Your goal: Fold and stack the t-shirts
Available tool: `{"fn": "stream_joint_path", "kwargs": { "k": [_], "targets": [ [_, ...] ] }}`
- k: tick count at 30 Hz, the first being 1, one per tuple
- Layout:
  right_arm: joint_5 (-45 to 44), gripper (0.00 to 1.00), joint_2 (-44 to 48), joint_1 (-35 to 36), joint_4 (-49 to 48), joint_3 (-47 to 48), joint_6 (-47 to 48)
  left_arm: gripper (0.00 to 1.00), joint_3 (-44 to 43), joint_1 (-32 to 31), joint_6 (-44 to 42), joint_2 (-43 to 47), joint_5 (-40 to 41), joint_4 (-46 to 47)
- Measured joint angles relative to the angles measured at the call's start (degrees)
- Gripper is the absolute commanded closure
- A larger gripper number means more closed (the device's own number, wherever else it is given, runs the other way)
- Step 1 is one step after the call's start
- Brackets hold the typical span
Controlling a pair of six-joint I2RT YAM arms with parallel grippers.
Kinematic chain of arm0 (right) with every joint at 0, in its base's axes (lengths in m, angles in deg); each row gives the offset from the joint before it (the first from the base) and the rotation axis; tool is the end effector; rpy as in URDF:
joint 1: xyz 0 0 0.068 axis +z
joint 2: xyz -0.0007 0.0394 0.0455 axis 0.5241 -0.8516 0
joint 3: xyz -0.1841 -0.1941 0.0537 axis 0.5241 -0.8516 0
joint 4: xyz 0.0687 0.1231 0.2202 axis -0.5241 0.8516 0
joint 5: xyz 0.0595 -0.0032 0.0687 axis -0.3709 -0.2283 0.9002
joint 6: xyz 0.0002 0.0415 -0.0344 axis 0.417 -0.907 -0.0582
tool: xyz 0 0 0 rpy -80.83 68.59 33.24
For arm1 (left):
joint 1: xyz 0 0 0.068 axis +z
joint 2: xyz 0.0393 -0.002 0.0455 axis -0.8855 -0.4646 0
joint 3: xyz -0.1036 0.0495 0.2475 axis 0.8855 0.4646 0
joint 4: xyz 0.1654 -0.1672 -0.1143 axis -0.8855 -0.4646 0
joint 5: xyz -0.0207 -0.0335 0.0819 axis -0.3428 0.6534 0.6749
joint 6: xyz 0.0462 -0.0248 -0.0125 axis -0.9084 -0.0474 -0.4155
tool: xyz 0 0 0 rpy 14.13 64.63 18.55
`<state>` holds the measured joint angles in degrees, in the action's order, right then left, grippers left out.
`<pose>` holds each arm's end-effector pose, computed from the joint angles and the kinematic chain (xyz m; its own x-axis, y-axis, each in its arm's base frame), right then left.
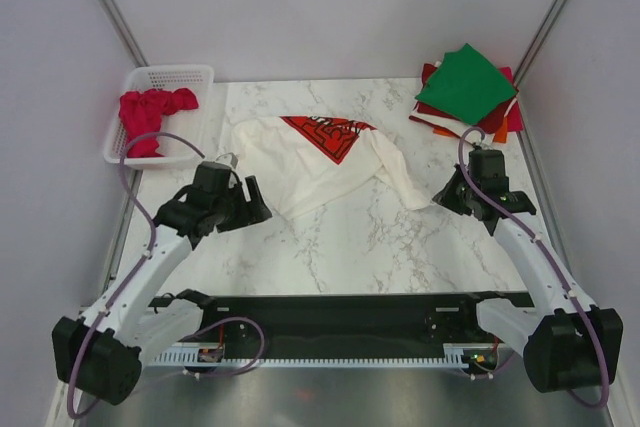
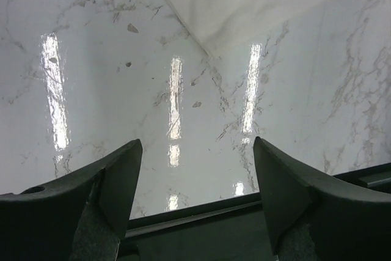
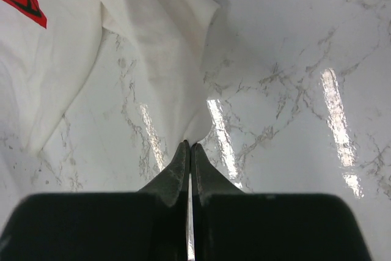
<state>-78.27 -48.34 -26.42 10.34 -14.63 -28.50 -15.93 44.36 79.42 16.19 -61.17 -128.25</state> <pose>0.2133 0.0219 0.2521 -0.6910 0.4821 -0.5386 0.2838 0.8662 0.4113 0.1762 -0.0607 0.2663 -0.8005 -0.2752 -0.5324 -0.0493 0.9156 -0.3992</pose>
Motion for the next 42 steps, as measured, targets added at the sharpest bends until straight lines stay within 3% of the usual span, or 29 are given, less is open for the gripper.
{"fn": "stream_joint_path", "kwargs": {
  "k": [10, 18, 23, 25, 26, 28, 35, 38, 42],
  "targets": [
    [3.63, 1.00, 0.02, -0.04, -1.27, -0.48, 0.24, 0.21, -1.01, -12.74, 7.37, -16.87, 11.63, 6.73],
    [5.55, 1.00, 0.02, -0.04, -1.40, -1.57, 0.37, 0.24, -5.57, -15.34, 8.96, -33.79, 15.58, 13.31],
    [6.23, 1.00, 0.17, -0.04, -1.55, -1.88, 0.59, 0.40, -8.07, -15.41, 9.11, -39.89, 16.46, 15.98],
    [6.38, 1.00, 0.44, -0.04, -1.57, -2.21, 0.68, 0.61, -8.98, -15.50, 9.38, -41.51, 17.16, 16.15],
    [6.43, 1.00, 0.52, -0.07, -1.57, -2.40, 0.72, 0.69, -9.20, -15.52, 9.57, -41.81, 17.20, 16.65],
    [6.45, 1.00, 0.57, -0.04, -1.55, -2.56, 0.81, 0.98, -9.75, -15.65, 9.73, -42.62, 17.55, 16.96],
    [8.13, 1.00, 2.12, -0.17, 0.13, -1.84, 0.20, 0.98, -11.63, -16.37, 8.83, -40.94, 17.51, 16.37],
    [8.44, 1.00, 5.68, -0.17, 3.43, 1.55, -0.57, 0.98, -13.09, -16.46, 7.96, -33.48, 17.35, 11.23],
    [6.82, 1.00, 11.69, -0.17, 6.91, 10.12, -0.90, 0.98, -21.40, -16.55, 6.43, -18.60, 19.58, 2.69]
  ]
}}
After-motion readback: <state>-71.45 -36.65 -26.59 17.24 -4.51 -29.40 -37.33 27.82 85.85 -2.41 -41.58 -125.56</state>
